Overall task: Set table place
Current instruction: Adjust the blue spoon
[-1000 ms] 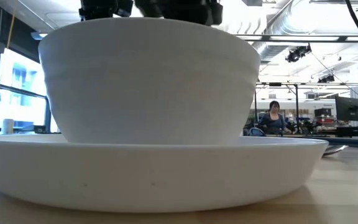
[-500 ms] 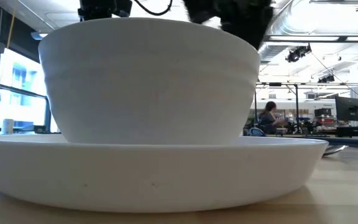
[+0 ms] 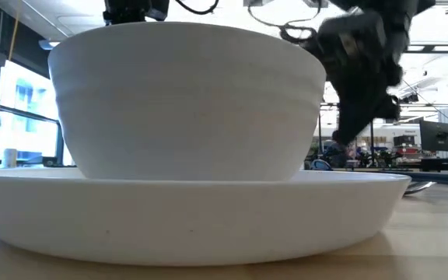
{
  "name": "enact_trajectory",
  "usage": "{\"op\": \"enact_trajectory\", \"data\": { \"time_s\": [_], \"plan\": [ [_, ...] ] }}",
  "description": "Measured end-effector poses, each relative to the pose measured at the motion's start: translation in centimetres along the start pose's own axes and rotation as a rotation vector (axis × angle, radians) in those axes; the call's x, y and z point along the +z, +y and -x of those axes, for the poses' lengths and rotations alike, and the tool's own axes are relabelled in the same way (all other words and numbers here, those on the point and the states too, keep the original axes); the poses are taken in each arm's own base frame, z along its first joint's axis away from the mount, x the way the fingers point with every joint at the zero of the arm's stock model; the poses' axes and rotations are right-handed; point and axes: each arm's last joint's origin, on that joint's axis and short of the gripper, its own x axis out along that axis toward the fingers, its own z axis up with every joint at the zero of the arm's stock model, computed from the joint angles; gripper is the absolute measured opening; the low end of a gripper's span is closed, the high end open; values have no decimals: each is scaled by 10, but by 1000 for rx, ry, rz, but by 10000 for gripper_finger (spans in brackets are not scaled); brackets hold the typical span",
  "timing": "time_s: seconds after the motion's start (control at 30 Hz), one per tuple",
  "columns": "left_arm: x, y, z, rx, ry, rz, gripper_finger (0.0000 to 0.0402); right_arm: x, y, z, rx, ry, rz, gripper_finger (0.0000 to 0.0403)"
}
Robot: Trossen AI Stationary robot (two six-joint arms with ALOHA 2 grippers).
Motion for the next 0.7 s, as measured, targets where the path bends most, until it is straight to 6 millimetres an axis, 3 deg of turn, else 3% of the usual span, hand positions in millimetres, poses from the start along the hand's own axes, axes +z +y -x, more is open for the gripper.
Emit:
{"op": "enact_trajectory", "data": {
  "time_s": [0.43,0.7],
  "plan": [
    [2,0,0,-4,-19,5,92,16,-21,-31,-45,14,-3,0],
    [3,-1,0,-7,-31,12,92,19,-22,-49,-5,53,21,0]
  ]
}}
